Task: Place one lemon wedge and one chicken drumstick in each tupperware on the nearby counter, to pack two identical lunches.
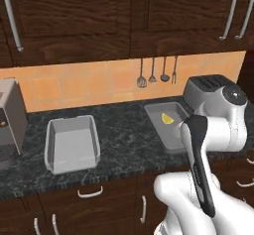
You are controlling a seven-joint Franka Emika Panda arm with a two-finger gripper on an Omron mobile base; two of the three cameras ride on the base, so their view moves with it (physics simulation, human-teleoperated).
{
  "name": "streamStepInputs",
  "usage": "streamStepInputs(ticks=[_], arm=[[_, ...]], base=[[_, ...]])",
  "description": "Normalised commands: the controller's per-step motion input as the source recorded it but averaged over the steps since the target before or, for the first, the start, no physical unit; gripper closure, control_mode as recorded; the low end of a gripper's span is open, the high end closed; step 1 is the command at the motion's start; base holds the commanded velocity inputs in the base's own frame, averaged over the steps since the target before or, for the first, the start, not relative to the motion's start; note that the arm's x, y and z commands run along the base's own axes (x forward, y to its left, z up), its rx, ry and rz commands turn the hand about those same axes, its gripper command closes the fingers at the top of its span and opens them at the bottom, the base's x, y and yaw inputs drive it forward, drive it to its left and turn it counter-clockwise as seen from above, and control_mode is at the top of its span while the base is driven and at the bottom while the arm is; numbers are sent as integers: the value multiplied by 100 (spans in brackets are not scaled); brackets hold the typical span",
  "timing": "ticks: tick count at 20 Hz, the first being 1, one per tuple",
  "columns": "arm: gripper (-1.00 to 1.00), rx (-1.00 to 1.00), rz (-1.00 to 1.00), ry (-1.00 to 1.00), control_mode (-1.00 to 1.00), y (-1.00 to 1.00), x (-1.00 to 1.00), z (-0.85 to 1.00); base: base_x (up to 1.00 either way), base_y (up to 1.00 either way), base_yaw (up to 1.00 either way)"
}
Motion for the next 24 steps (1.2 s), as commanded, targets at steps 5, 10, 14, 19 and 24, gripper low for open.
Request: streamStepInputs(ticks=[5, 10, 14, 19, 24], arm=[[-100, 0, 0, 0, 100, 0, 0, 0], [-100, 0, 0, 0, 100, 0, 0, 0], [-100, 0, 0, 0, 100, 0, 0, 0], [-100, 0, 0, 0, 100, 0, 0, 0], [-100, 0, 0, 0, 100, 0, 0, 0]], base=[[-72, -92, -28], [-19, -100, -26], [0, -100, -20], [0, -100, -19], [0, -100, -18]])
